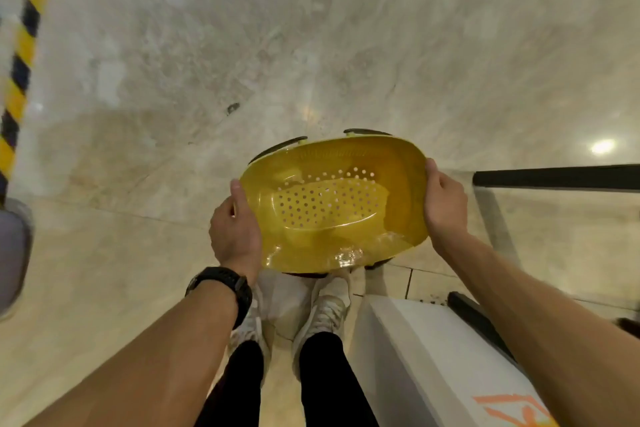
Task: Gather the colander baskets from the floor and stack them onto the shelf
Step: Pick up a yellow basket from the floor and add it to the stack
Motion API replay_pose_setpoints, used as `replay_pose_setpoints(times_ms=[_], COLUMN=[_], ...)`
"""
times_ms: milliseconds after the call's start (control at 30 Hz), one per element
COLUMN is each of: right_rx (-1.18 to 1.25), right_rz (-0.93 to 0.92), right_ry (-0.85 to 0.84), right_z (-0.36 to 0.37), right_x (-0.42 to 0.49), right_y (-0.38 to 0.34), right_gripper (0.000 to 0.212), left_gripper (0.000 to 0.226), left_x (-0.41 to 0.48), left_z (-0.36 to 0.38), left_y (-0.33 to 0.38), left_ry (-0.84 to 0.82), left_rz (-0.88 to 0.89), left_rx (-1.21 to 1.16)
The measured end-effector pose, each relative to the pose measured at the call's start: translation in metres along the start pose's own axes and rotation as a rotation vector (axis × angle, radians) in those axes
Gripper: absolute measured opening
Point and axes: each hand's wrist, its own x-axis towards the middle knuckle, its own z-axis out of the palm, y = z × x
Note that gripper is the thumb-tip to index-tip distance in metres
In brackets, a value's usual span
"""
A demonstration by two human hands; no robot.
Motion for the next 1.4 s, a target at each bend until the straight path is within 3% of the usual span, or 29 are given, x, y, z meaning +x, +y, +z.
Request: replay_pose_setpoints(times_ms=[200,367,467,567,833,1033,1167,1400], right_rx=[-0.013,0.071,0.081,0.049,-0.072,-0.183,-0.249,-0.354], right_rz=[-0.168,-0.219,-0.27,-0.33,-0.406,-0.46,-0.55,-0.717], right_ry=[0.026,0.039,0.025,0.002,0.005,-0.037,-0.098,-0.35], right_z=[-0.038,-0.056,-0.063,-0.065,-0.042,0.012,0.069,0.213], right_x=[-0.06,-0.125,-0.165,-0.199,-0.256,-0.311,-0.348,-0.428], right_y=[-0.1,-0.168,-0.2,-0.224,-0.27,-0.305,-0.335,-0.385], right_gripper=[0.061,0.06,0.056,0.053,0.057,0.054,0.05,0.052], left_gripper=[0.08,0.079,0.083,0.068,0.061,0.06,0.075,0.081], left_x=[-0.004,-0.032,-0.05,-0.058,-0.046,-0.018,0.01,0.048], left_z=[-0.105,-0.19,-0.24,-0.28,-0.335,-0.398,-0.457,-0.57], left_y=[0.085,0.127,0.137,0.14,0.123,0.092,0.056,-0.024], left_ry=[0.082,0.136,0.199,0.231,0.254,0.24,0.246,0.525], left_rz=[0.132,0.147,0.129,0.088,0.057,-0.041,-0.094,-0.326], left_rx=[0.061,0.022,-0.014,-0.038,-0.077,-0.115,-0.228,-0.357])
